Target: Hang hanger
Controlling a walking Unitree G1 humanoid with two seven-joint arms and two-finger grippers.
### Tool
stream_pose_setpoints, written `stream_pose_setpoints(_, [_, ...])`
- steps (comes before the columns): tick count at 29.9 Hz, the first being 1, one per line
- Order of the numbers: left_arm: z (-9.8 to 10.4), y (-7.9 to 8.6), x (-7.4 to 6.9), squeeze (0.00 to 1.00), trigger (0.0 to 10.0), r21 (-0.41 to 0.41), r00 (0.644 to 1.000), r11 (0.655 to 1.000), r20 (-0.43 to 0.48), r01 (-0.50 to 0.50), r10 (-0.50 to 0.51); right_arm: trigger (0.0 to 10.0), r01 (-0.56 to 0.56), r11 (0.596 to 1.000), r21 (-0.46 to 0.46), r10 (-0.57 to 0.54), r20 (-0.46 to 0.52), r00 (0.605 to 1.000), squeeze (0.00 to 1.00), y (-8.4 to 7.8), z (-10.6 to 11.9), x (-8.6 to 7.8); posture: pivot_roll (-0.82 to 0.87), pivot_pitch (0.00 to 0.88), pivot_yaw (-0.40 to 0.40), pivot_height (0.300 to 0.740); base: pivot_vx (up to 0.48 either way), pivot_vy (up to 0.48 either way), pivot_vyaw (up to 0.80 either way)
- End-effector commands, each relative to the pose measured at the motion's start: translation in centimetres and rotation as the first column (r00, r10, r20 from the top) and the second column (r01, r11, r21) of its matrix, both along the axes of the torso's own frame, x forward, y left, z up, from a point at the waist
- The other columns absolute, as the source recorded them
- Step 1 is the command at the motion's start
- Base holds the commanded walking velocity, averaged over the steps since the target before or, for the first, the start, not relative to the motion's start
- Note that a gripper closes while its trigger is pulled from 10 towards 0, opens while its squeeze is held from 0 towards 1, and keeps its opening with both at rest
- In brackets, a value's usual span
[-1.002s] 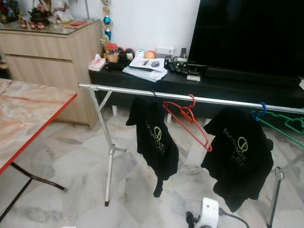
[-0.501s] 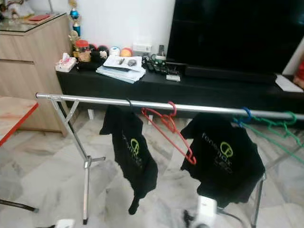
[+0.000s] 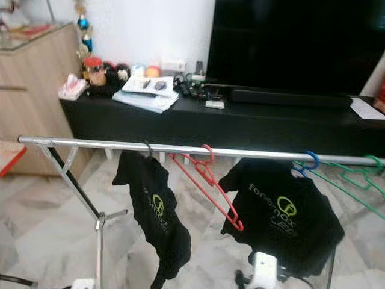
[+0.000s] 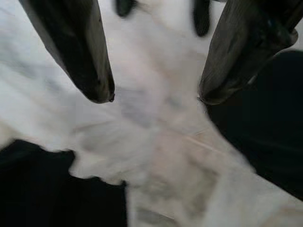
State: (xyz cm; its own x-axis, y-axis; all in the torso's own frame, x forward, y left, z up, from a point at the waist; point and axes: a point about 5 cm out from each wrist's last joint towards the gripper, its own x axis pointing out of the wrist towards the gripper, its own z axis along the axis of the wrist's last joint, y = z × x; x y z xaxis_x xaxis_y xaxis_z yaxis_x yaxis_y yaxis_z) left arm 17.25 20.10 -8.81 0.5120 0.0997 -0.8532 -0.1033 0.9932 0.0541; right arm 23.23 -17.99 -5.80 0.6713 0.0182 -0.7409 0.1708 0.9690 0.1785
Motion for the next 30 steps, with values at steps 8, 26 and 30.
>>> stream_pose_setpoints(8, [0.0, -1.4, 0.5, 0.00, 10.0, -0.010, 1.000, 1.000, 0.003, 0.026, -0.026, 10.0, 0.020, 1.000, -0.022, -0.021, -0.019, 1.000, 0.00, -1.2, -0.3, -0.7, 0.18, 0.032, -0.053, 0.740, 0.064, 0.000, 0.00])
stream_pose_setpoints(26, [7.7, 5.9, 7.7, 0.00, 10.0, 0.129, 0.848, 0.989, 0.530, -0.072, -0.007, 10.0, 0.013, 1.000, -0.027, -0.014, -0.021, 1.000, 0.00, -1.3, -0.3, -0.7, 0.18, 0.037, -0.055, 0.740, 0.000, 0.000, 0.00])
stream_pose_setpoints(30, [10.1, 4.3, 9.6, 0.00, 10.0, 0.133, 0.749, 0.991, 0.656, 0.006, -0.093, 10.0, 0.012, 1.000, -0.027, -0.013, -0.020, 1.000, 0.00, -1.3, -0.3, -0.7, 0.18, 0.034, -0.054, 0.740, 0.000, 0.000, 0.00])
